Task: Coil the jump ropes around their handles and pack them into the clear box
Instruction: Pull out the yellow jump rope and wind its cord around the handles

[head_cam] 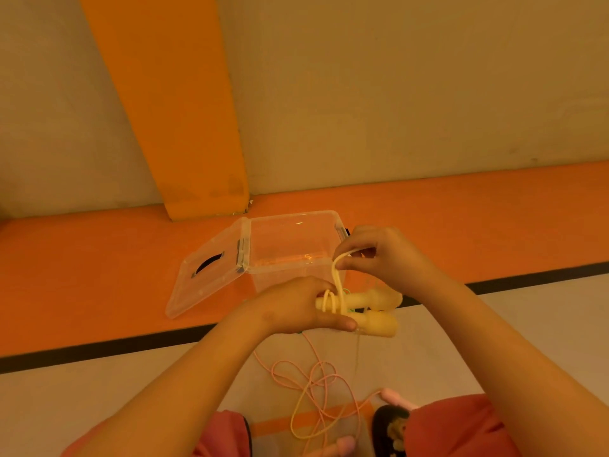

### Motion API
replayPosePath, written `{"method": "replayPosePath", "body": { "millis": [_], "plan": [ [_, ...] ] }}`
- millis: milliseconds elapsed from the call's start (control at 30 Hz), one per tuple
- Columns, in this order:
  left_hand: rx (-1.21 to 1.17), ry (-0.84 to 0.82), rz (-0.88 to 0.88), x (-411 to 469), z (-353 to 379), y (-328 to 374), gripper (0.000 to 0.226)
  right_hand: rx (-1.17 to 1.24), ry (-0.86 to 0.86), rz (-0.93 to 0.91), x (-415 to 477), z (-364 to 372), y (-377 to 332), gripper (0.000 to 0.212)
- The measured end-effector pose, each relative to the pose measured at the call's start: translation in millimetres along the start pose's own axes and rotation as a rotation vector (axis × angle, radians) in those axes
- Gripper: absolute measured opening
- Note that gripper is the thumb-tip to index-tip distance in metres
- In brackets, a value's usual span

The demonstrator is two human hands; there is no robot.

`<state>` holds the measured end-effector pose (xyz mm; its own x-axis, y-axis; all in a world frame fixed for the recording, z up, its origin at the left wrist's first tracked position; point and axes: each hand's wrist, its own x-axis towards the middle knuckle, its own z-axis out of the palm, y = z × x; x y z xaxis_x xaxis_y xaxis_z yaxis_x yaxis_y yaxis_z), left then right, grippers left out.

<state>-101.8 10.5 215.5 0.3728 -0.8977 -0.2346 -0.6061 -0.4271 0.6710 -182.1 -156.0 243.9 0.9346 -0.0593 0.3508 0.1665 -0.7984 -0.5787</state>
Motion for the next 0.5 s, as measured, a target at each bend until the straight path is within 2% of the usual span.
{"method": "replayPosePath", "body": {
  "millis": [100, 200, 267, 367, 433, 500],
  "plan": [
    [0.048, 0.024, 0.001, -4, 2, 3, 0.025, 0.125, -0.048, 0.031, -3, 3, 1, 0.007],
    [0.08, 0.038, -0.025, -5, 6, 4, 0.043, 0.189, -0.073, 0.025, -6, 10, -8, 0.006],
    [0.107, 0.049, -0.035, -3, 8, 2, 0.046, 0.191, -0.071, 0.002, -6, 12, -14, 0.005],
    [0.13, 0.051, -0.045, -3, 6, -1, 0.042, 0.184, -0.047, 0.001, -6, 11, -14, 0.003],
    [0.014, 0.012, -0.03, -6, 2, 2, 0.035, 0.195, -0.031, 0.062, -5, 4, -7, 0.003],
    [-0.141, -0.02, 0.019, -11, -5, 6, 0.018, 0.245, -0.053, 0.16, -6, -8, 1, 0.004]
  ]
}}
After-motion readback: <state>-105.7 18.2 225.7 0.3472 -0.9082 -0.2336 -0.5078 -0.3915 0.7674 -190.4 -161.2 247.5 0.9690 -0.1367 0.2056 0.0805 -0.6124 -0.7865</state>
